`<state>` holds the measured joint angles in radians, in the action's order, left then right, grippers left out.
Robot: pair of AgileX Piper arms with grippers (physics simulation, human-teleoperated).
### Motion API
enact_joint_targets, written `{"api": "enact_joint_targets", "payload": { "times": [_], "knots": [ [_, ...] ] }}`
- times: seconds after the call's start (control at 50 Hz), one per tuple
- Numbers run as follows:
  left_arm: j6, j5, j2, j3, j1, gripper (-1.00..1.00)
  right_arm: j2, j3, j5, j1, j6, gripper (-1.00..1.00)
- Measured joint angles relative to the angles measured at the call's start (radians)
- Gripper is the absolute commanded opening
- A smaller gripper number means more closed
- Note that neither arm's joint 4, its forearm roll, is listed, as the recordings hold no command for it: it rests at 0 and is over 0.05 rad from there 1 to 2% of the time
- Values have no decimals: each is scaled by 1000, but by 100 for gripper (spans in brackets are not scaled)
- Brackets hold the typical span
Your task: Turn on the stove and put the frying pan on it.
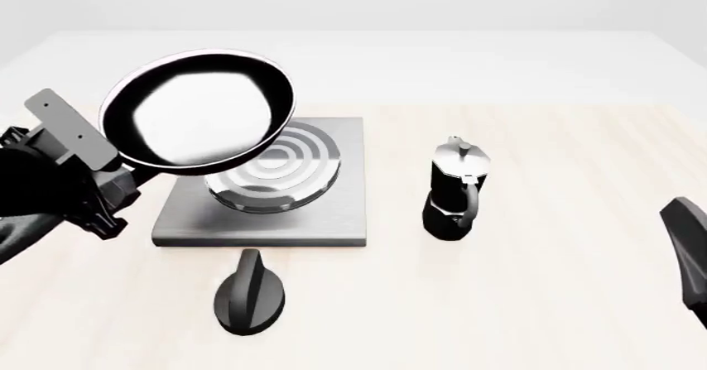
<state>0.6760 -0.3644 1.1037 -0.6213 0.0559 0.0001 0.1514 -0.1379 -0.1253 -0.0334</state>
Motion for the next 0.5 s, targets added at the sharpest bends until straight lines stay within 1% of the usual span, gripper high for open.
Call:
{"api": "enact_joint_targets", "payload": {
  "times": [0.24,0.5],
  "knots": [
    [8,34,56,-27,48,-100,0,-1,-3,9,4,100],
    [26,87,115,-21,78,-100,0,-4,-4,20,6,100]
  ]
}}
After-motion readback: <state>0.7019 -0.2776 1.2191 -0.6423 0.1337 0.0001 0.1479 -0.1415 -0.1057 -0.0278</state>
